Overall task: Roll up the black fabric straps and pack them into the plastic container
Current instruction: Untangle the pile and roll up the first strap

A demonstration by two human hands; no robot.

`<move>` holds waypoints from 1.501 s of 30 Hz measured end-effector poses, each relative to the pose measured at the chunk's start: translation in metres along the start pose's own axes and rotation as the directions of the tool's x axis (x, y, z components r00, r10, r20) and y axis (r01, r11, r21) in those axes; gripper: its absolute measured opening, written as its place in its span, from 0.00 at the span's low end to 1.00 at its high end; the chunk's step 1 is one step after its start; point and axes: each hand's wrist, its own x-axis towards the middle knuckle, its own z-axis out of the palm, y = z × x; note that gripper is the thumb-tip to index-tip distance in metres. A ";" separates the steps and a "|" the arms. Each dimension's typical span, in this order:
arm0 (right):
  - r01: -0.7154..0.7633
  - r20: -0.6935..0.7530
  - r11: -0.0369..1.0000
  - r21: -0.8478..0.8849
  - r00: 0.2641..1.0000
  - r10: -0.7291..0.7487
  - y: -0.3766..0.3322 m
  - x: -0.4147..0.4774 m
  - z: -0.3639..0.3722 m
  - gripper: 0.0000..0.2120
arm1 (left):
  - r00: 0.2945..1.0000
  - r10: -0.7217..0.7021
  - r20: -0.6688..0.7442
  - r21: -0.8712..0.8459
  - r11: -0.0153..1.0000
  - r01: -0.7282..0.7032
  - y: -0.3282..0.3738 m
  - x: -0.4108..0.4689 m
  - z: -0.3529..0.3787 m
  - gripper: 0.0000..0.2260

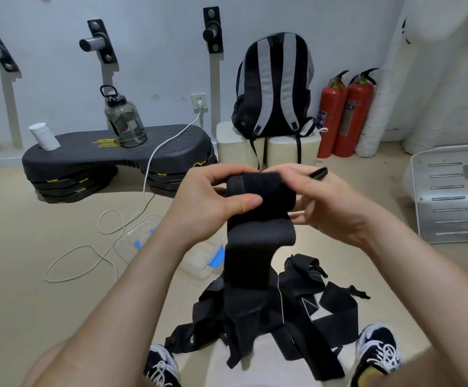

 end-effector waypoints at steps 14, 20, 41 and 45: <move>-0.151 0.383 0.931 -0.334 0.881 0.280 0.003 0.007 -0.015 0.16 | 0.912 0.248 0.327 0.377 0.851 -0.366 -0.002 -0.005 0.015 0.20; -0.036 0.195 0.942 -0.334 0.975 0.106 0.000 0.008 -0.016 0.21 | 0.991 0.128 -0.041 0.057 0.990 -0.125 -0.006 -0.002 0.007 0.17; 0.014 -0.305 0.735 -0.678 0.904 -0.299 0.011 0.014 -0.028 0.10 | 0.925 -0.194 0.326 0.551 0.835 -0.019 -0.014 -0.011 0.023 0.17; 0.037 -0.309 0.689 -0.724 0.875 -0.372 0.019 0.019 -0.021 0.12 | 0.920 -0.284 0.269 0.408 0.899 0.158 -0.016 -0.009 0.024 0.07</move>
